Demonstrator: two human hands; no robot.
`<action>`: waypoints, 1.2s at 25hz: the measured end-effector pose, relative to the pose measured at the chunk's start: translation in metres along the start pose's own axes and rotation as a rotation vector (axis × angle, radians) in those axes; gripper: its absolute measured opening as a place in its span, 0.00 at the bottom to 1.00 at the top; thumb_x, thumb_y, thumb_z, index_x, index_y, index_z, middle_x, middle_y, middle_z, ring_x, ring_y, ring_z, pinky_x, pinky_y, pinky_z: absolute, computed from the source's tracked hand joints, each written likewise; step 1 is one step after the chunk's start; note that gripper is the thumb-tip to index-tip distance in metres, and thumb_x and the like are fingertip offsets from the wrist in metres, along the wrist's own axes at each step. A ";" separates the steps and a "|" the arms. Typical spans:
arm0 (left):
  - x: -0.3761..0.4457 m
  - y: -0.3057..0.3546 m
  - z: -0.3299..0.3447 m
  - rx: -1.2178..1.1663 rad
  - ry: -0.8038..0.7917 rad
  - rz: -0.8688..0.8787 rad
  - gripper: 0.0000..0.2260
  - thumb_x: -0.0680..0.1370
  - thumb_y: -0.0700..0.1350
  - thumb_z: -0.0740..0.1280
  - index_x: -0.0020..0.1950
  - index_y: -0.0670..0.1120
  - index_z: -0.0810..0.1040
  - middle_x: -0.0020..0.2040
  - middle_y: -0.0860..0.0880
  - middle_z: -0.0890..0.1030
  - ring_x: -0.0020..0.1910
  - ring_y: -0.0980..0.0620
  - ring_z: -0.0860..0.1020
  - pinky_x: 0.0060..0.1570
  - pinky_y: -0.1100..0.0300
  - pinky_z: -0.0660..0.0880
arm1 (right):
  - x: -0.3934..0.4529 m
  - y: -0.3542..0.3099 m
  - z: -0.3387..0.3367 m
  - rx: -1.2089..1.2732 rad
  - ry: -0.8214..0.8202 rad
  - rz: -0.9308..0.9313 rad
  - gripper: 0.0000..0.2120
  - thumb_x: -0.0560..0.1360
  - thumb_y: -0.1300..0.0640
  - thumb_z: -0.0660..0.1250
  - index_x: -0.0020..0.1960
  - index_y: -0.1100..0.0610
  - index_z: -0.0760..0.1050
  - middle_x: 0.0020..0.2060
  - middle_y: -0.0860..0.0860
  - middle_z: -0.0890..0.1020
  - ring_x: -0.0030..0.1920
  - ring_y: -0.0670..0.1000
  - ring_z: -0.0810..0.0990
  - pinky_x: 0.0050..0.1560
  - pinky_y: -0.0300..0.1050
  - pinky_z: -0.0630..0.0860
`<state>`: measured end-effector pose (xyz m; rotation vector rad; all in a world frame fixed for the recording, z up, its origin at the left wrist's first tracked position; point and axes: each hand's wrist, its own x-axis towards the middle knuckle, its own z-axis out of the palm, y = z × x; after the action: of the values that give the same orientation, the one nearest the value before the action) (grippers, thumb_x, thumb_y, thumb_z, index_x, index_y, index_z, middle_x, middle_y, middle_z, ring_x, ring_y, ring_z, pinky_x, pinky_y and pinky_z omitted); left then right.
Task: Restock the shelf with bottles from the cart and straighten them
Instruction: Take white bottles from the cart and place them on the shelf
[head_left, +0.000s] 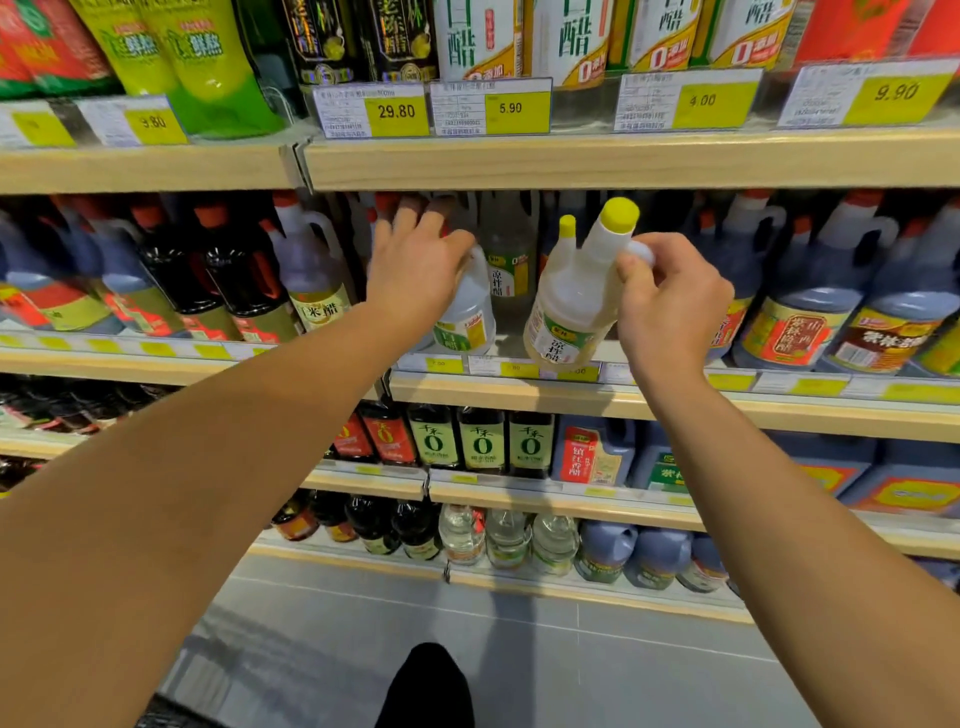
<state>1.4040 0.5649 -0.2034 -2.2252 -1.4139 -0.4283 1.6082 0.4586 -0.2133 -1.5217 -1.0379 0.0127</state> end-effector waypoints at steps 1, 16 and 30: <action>0.000 0.004 0.002 0.007 -0.005 -0.023 0.12 0.80 0.50 0.58 0.58 0.47 0.77 0.58 0.39 0.75 0.59 0.36 0.68 0.52 0.44 0.64 | 0.001 0.000 0.003 0.007 0.013 -0.001 0.07 0.74 0.54 0.65 0.48 0.52 0.81 0.39 0.45 0.82 0.40 0.45 0.77 0.42 0.39 0.72; 0.000 0.016 0.024 -0.087 -0.129 -0.163 0.16 0.78 0.54 0.63 0.61 0.45 0.73 0.56 0.40 0.76 0.58 0.37 0.69 0.57 0.45 0.65 | 0.000 0.002 0.013 0.019 0.061 -0.266 0.07 0.74 0.56 0.66 0.49 0.56 0.81 0.36 0.48 0.81 0.36 0.44 0.74 0.39 0.41 0.70; 0.043 0.014 0.041 -0.232 -0.028 -0.194 0.20 0.77 0.60 0.63 0.63 0.49 0.75 0.62 0.42 0.74 0.61 0.38 0.72 0.49 0.50 0.71 | 0.004 0.013 0.046 0.023 0.051 -0.310 0.07 0.74 0.59 0.67 0.50 0.56 0.81 0.36 0.50 0.82 0.36 0.48 0.77 0.39 0.44 0.72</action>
<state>1.4350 0.6148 -0.2201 -2.2865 -1.6783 -0.6592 1.5935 0.4992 -0.2339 -1.3199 -1.2181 -0.2293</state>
